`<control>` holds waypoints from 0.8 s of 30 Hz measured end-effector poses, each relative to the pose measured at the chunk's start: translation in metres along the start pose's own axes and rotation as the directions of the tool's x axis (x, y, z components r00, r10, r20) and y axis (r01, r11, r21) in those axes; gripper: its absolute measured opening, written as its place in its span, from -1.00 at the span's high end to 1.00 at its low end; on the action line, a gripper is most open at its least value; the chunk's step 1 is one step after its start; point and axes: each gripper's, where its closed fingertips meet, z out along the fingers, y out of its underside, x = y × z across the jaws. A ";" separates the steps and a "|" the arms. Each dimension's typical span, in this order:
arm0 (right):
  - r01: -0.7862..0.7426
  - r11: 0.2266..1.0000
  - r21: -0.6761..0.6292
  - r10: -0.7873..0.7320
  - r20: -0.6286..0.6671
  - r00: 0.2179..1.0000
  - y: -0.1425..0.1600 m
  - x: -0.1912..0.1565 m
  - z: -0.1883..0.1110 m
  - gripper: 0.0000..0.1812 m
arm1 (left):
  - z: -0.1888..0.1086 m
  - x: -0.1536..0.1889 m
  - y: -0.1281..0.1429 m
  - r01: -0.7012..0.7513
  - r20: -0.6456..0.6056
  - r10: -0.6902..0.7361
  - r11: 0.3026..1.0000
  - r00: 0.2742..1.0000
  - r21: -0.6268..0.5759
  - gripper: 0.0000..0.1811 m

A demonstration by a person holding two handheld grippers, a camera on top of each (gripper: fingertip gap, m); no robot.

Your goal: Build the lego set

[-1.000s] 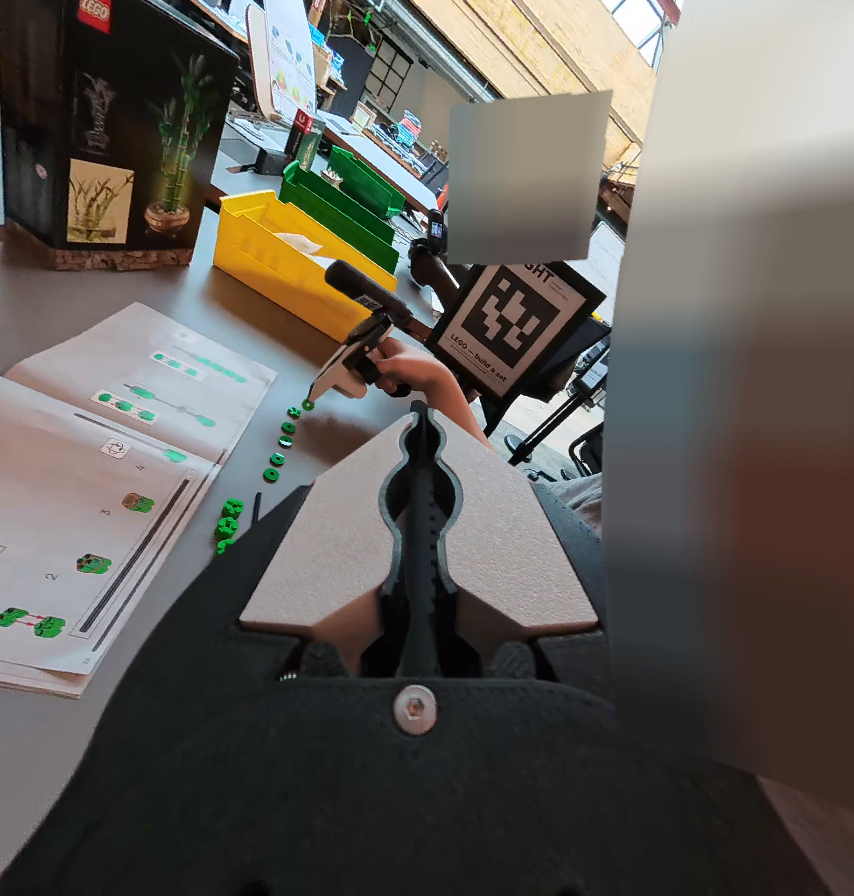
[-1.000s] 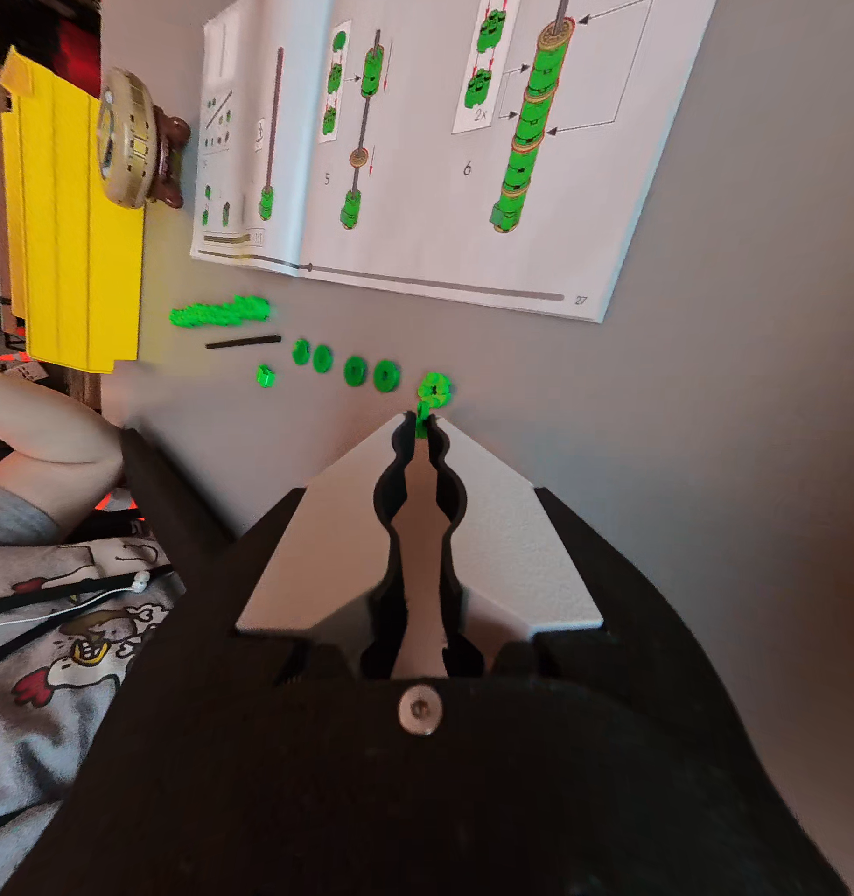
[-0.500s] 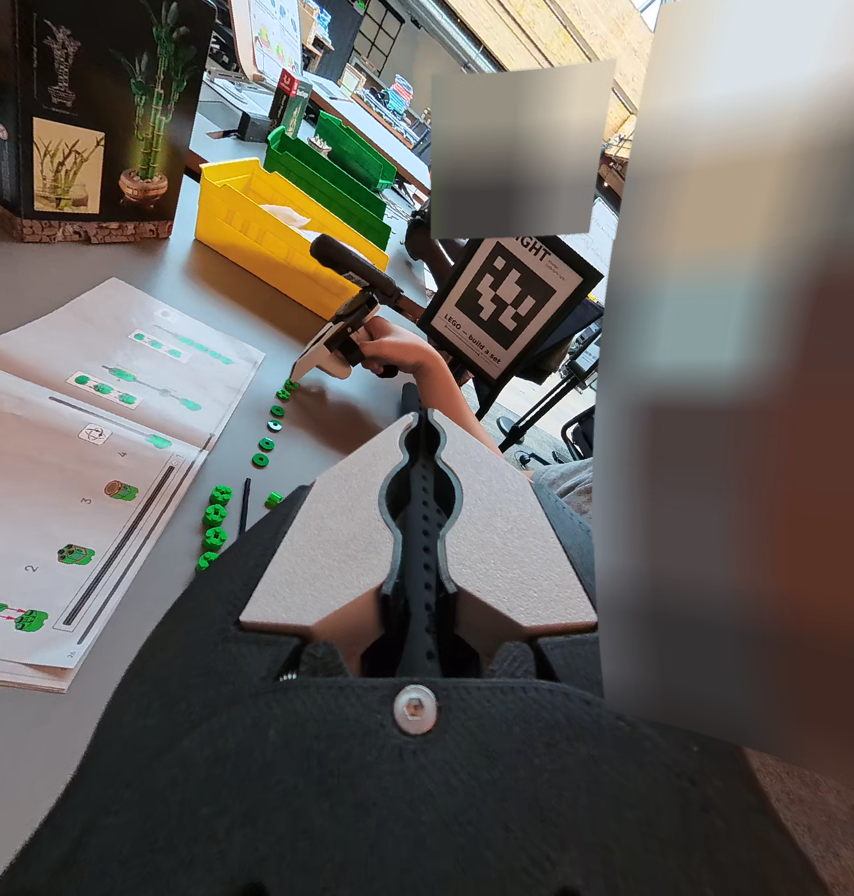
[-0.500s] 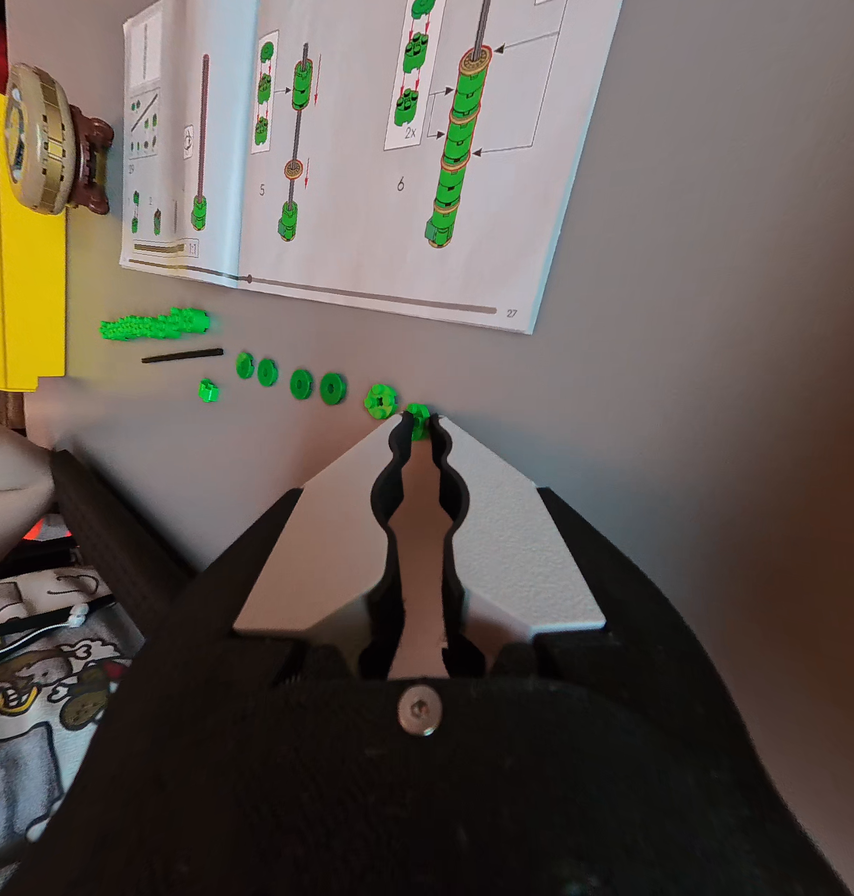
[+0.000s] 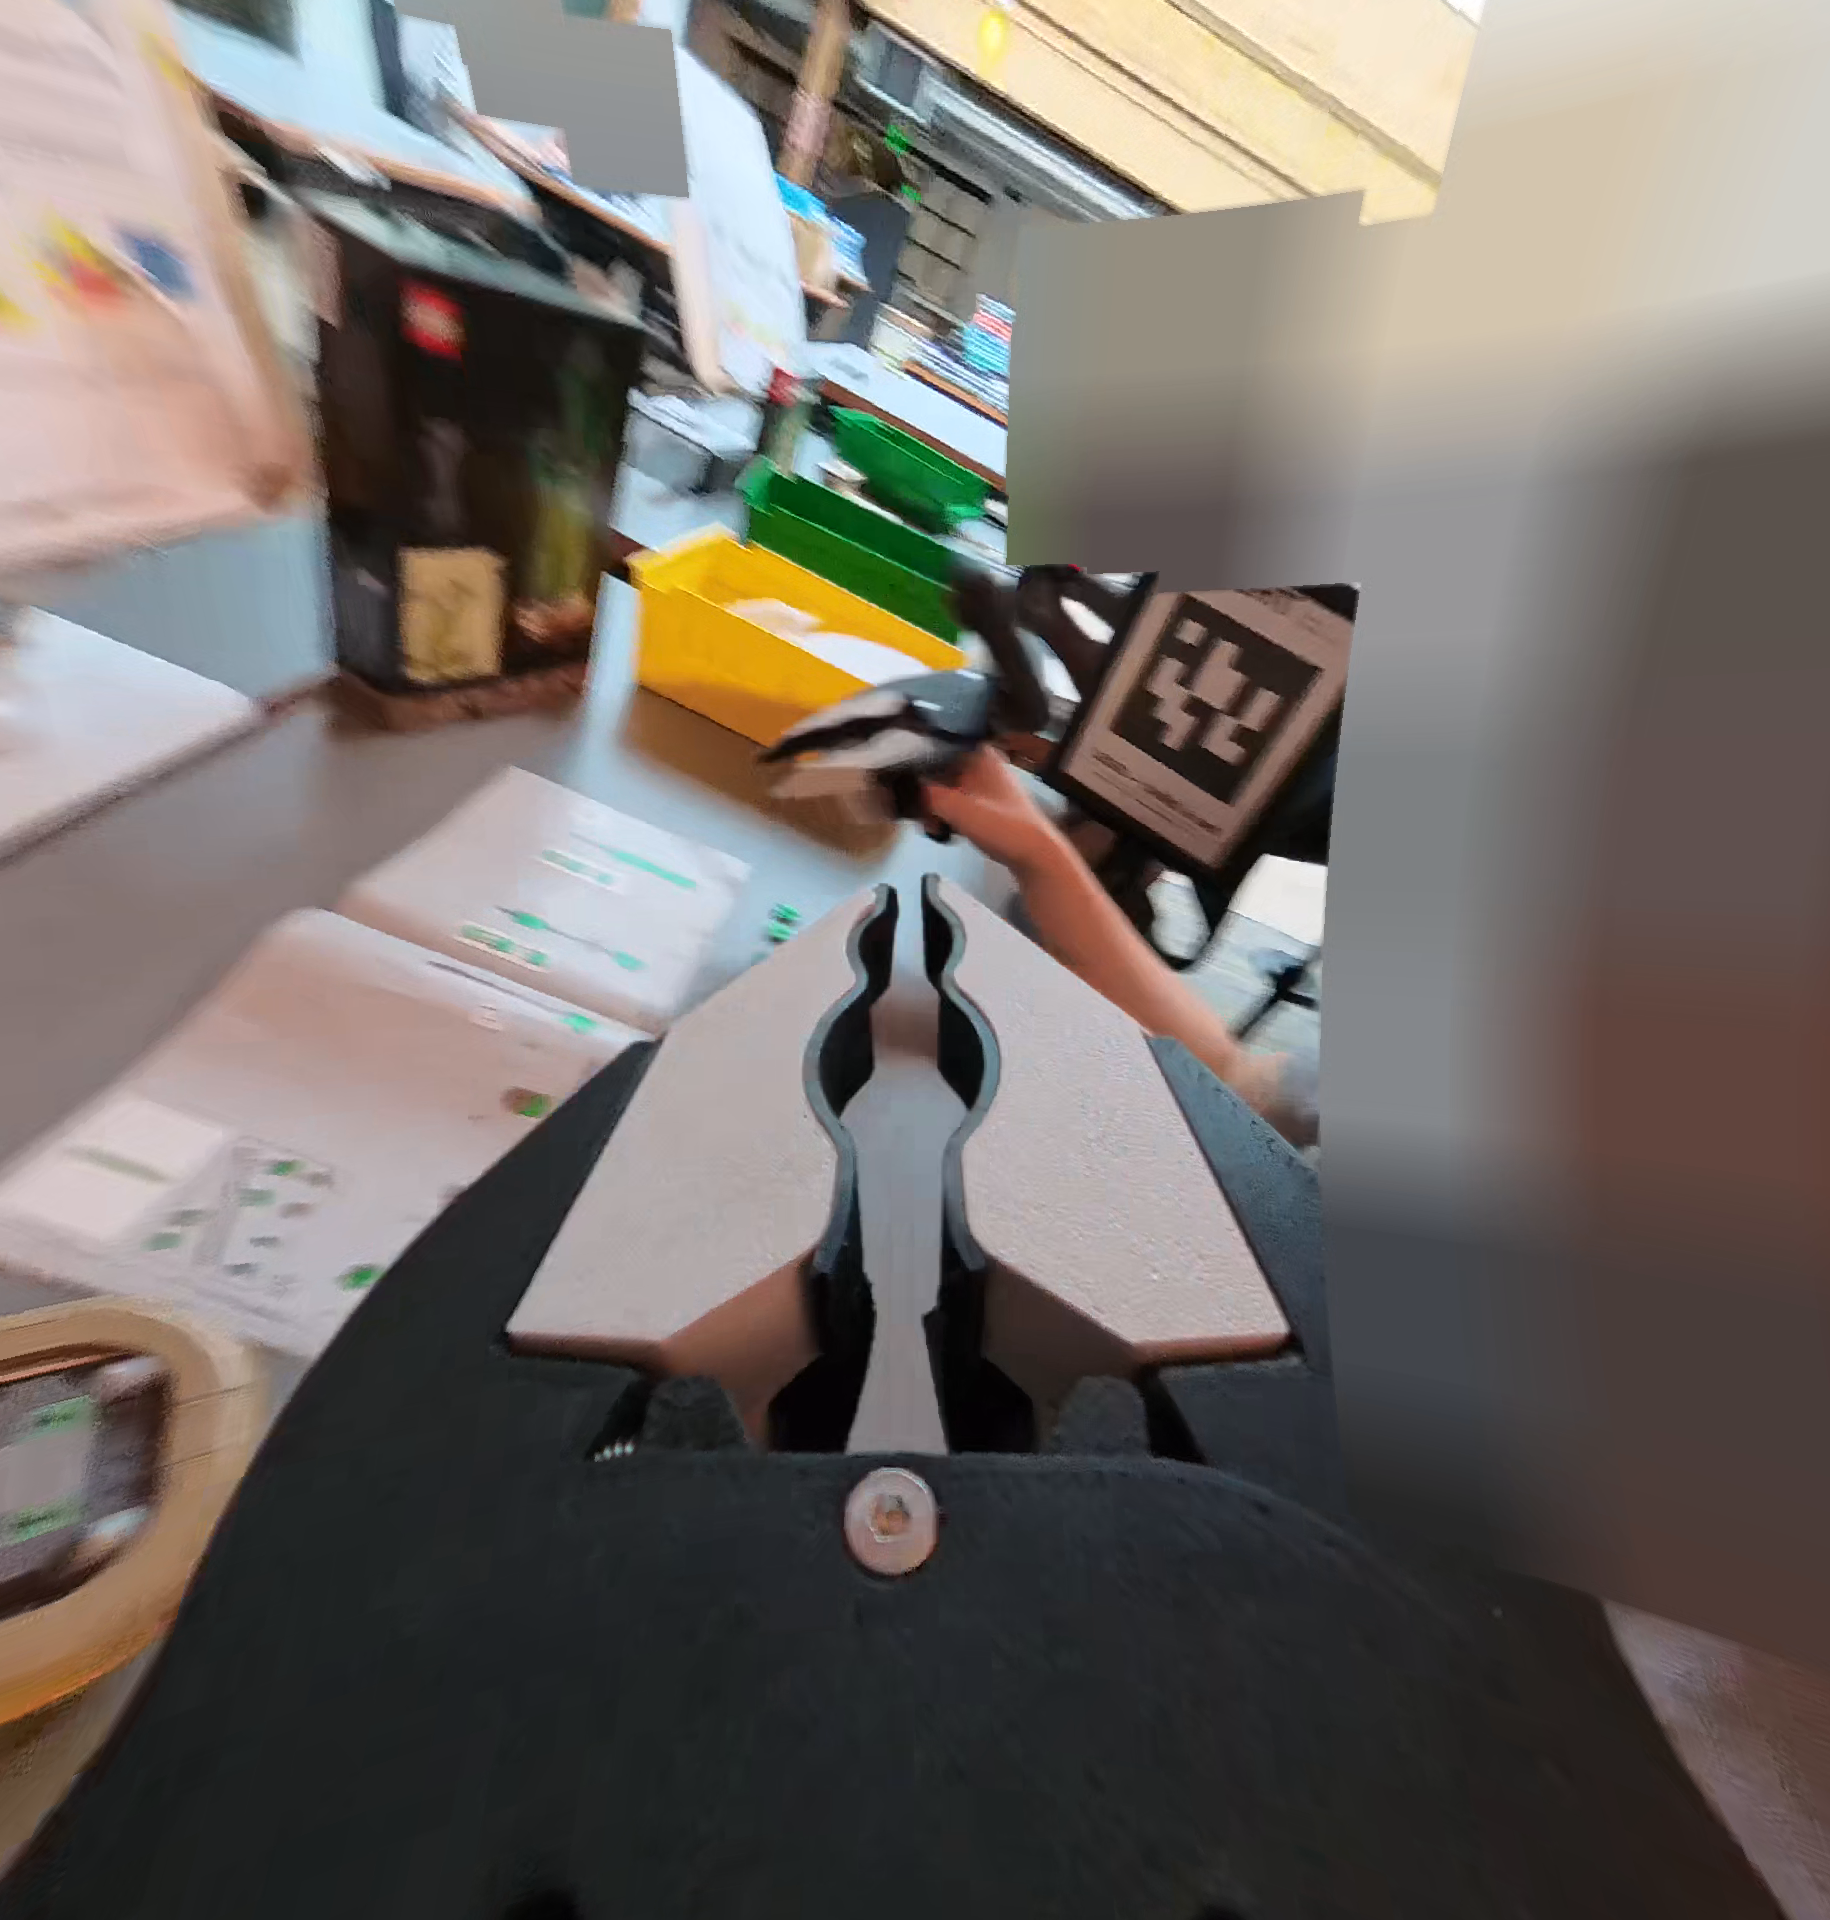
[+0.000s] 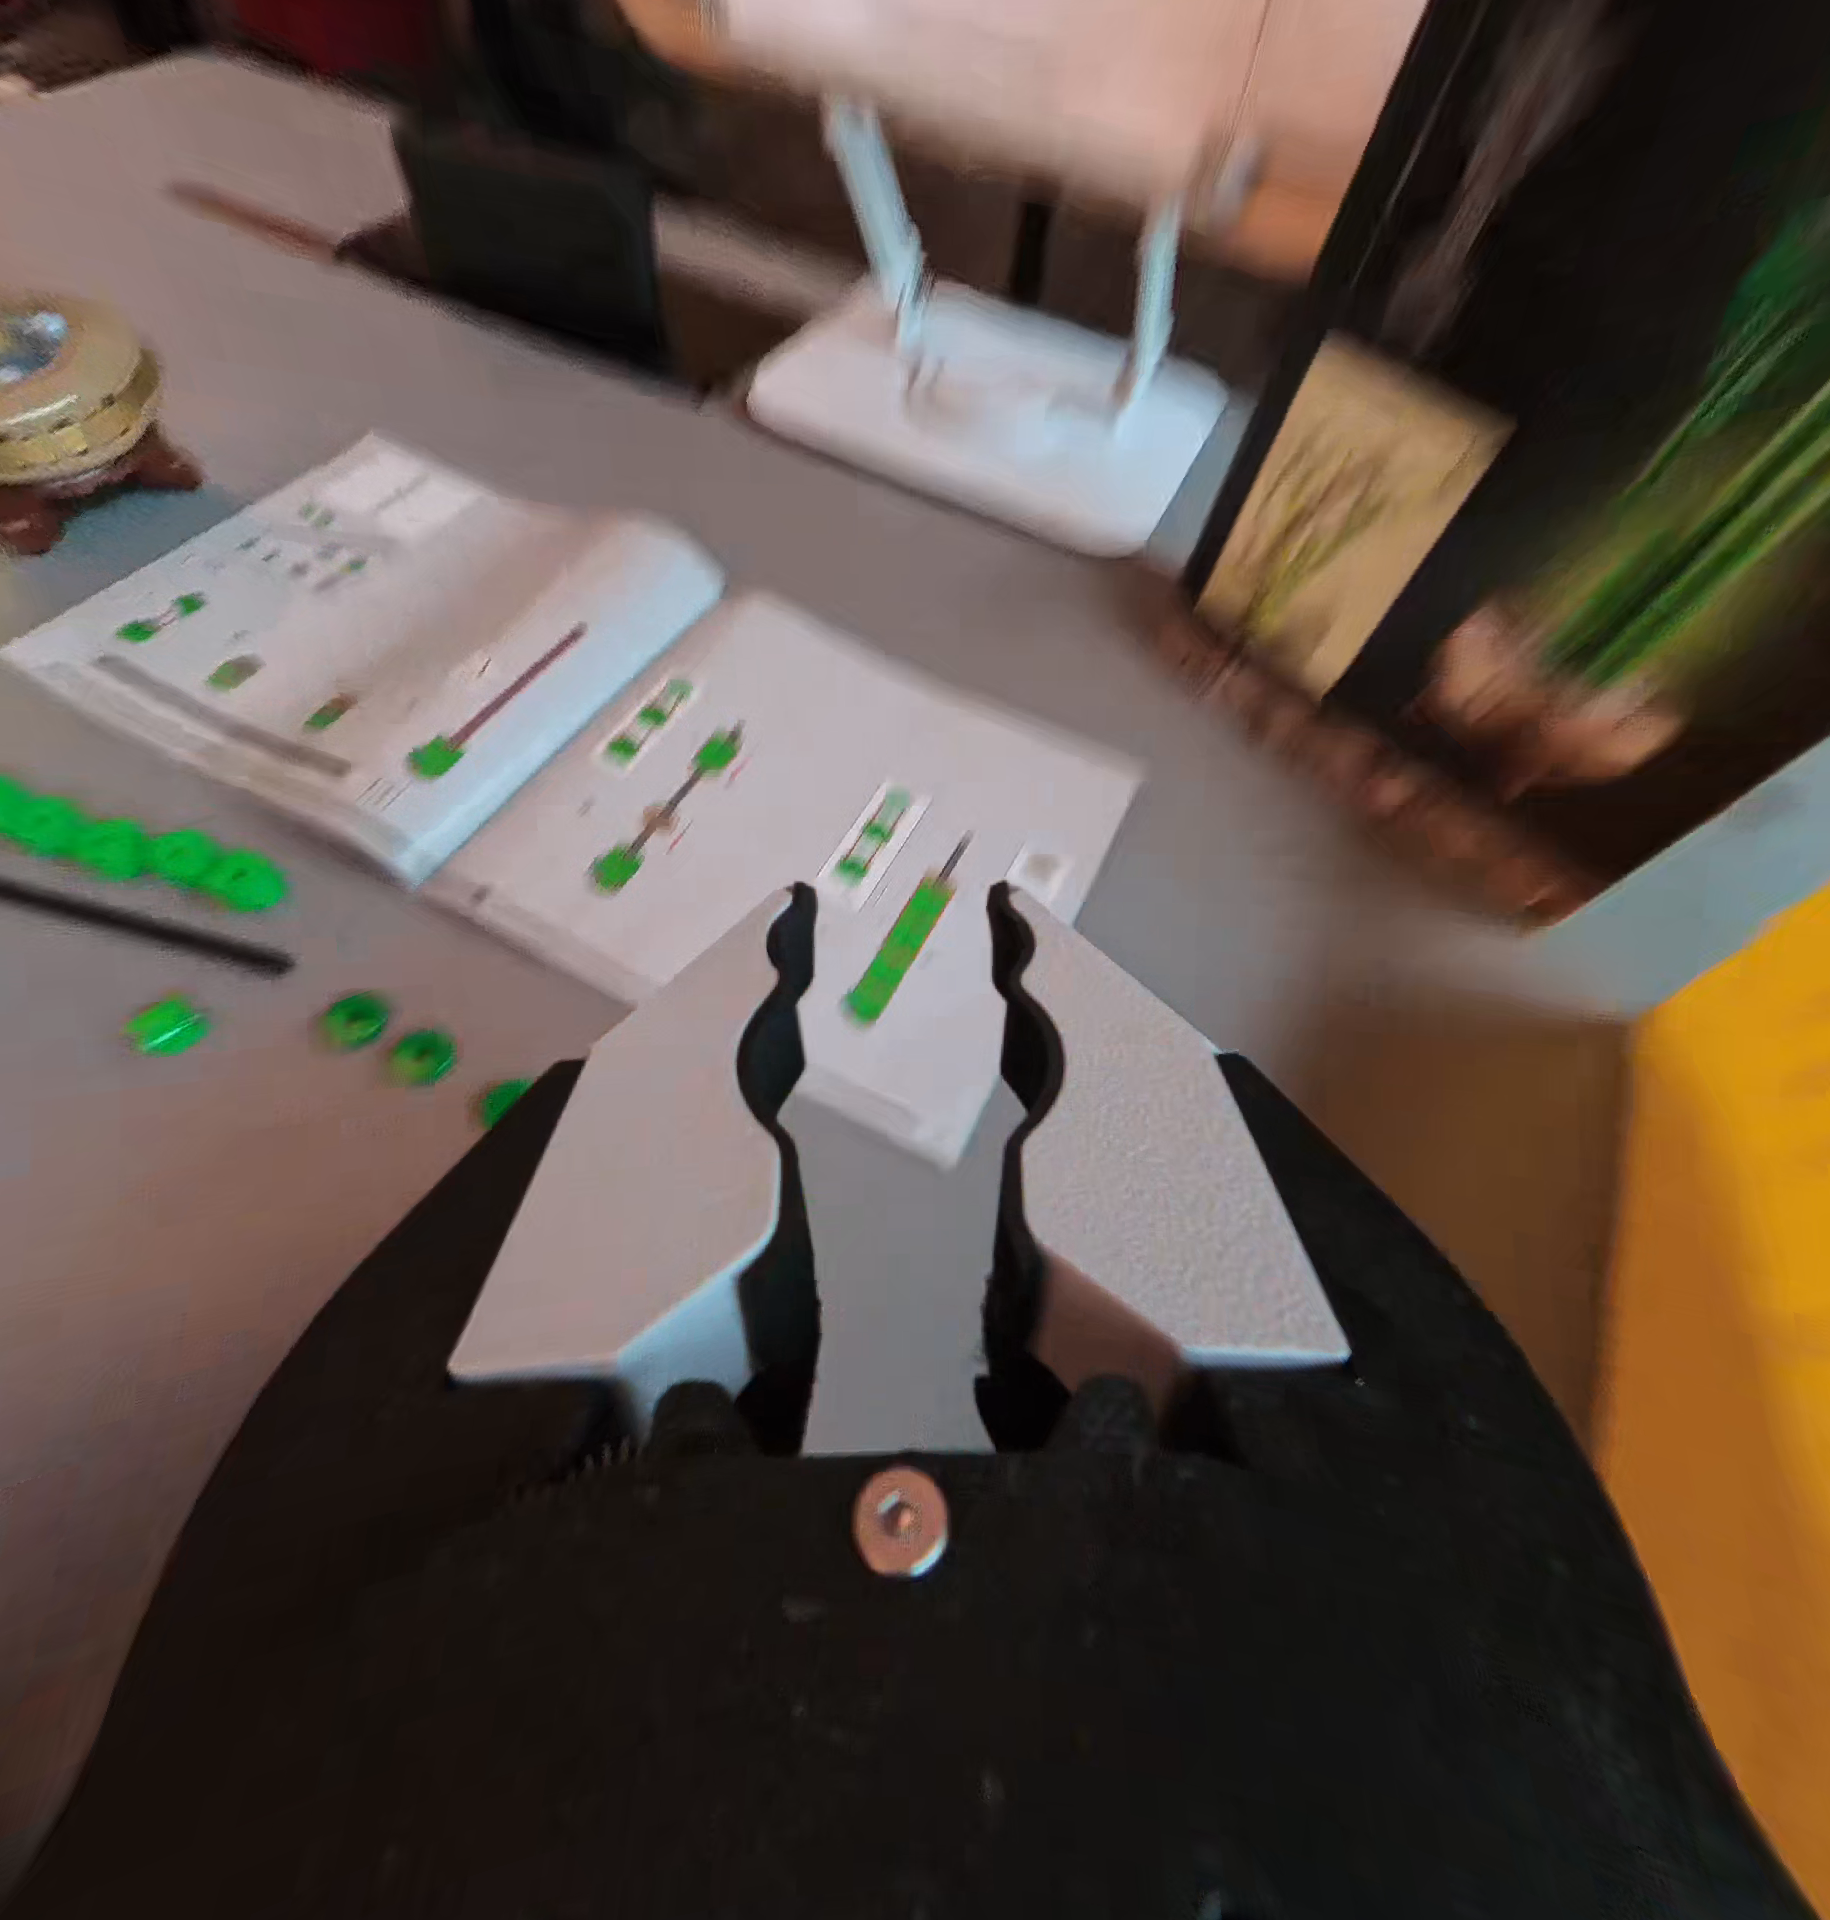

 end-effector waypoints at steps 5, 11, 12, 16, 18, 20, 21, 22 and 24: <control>0.326 0.920 0.218 -0.265 -0.268 0.926 -0.049 -0.006 -0.013 0.29 | -0.048 -0.020 -0.031 -0.255 0.300 0.207 0.958 0.931 0.131 0.87; 0.303 0.931 0.204 -0.249 -0.251 0.935 -0.073 -0.013 0.016 0.26 | -0.073 -0.012 -0.050 -0.361 0.370 0.252 0.894 0.894 0.265 0.81; 0.302 0.935 0.187 -0.253 -0.246 0.936 -0.076 -0.012 0.020 0.25 | -0.073 -0.013 -0.048 -0.343 0.362 0.242 0.906 0.900 0.249 0.80; 0.326 0.935 0.140 -0.288 -0.240 0.927 -0.080 -0.013 0.028 0.28 | -0.072 -0.010 -0.046 -0.294 0.320 0.206 0.921 0.925 0.255 0.78; 0.334 0.936 0.115 -0.301 -0.233 0.925 -0.076 -0.011 0.028 0.32 | -0.070 -0.009 -0.044 -0.285 0.308 0.203 0.926 0.929 0.247 0.78; 0.317 0.945 0.086 -0.302 -0.148 0.942 -0.068 -0.018 0.027 0.50 | -0.068 -0.008 -0.042 -0.285 0.305 0.208 0.930 0.929 0.232 0.78; 0.302 0.951 0.068 -0.293 -0.121 0.948 -0.065 -0.018 0.024 0.60 | -0.067 -0.007 -0.041 -0.287 0.303 0.212 0.931 0.929 0.227 0.78; 0.286 0.957 0.048 -0.281 -0.093 0.955 -0.063 -0.016 0.021 0.79 | -0.067 -0.006 -0.041 -0.290 0.302 0.217 0.931 0.928 0.222 0.79; 0.235 0.972 -0.014 -0.235 0.021 0.972 -0.060 -0.021 0.016 1.00 | -0.066 -0.005 -0.040 -0.297 0.304 0.226 0.931 0.925 0.211 0.79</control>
